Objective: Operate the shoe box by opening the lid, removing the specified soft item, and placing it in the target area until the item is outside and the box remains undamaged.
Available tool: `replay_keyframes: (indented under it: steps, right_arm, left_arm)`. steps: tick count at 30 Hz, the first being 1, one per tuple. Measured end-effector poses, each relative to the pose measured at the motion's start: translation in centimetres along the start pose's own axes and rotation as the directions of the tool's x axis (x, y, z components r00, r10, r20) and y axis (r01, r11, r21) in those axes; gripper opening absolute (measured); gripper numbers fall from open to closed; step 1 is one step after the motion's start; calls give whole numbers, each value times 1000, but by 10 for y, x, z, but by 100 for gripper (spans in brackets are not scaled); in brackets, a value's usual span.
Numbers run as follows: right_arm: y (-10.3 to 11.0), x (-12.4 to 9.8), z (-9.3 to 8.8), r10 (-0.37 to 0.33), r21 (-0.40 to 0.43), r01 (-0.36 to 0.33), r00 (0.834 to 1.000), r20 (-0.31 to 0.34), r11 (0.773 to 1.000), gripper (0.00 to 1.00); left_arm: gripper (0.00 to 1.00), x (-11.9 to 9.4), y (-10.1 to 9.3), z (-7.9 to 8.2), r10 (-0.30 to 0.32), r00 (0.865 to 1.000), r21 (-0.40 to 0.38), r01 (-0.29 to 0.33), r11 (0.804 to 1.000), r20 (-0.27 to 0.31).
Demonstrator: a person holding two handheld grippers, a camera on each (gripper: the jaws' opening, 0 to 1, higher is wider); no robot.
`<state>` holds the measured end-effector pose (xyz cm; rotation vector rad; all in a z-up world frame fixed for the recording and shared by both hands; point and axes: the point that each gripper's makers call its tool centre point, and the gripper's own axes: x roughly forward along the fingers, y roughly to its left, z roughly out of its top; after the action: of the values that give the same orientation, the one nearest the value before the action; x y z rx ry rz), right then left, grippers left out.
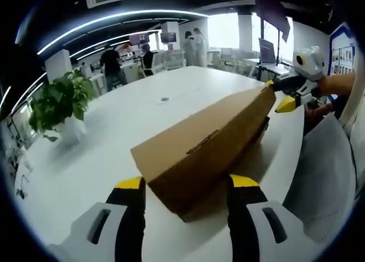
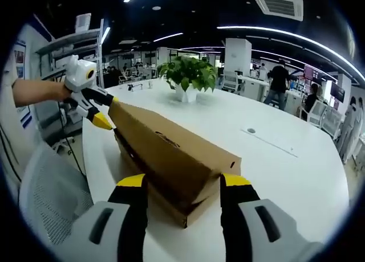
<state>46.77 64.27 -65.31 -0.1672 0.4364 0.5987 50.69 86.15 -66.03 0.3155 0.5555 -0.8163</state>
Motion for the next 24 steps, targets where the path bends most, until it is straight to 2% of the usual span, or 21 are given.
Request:
replay_keyframes:
  steps: [10,17,24]
  right_arm:
    - [-13,1,23,-12,-20,13,999,37,1000,47]
    - [-23,5,37,-13,-58,16,999,49,998,46]
    - [-34,11,49,-20,-83,25,998,66,996,48]
  left_arm:
    - [55,0,14,27,42,997,-8,-42,999,57]
    - [46,2,30,42,81,993,12,-83,997,83]
    - [34,5,49,55,123,984,-16,-122,992,126]
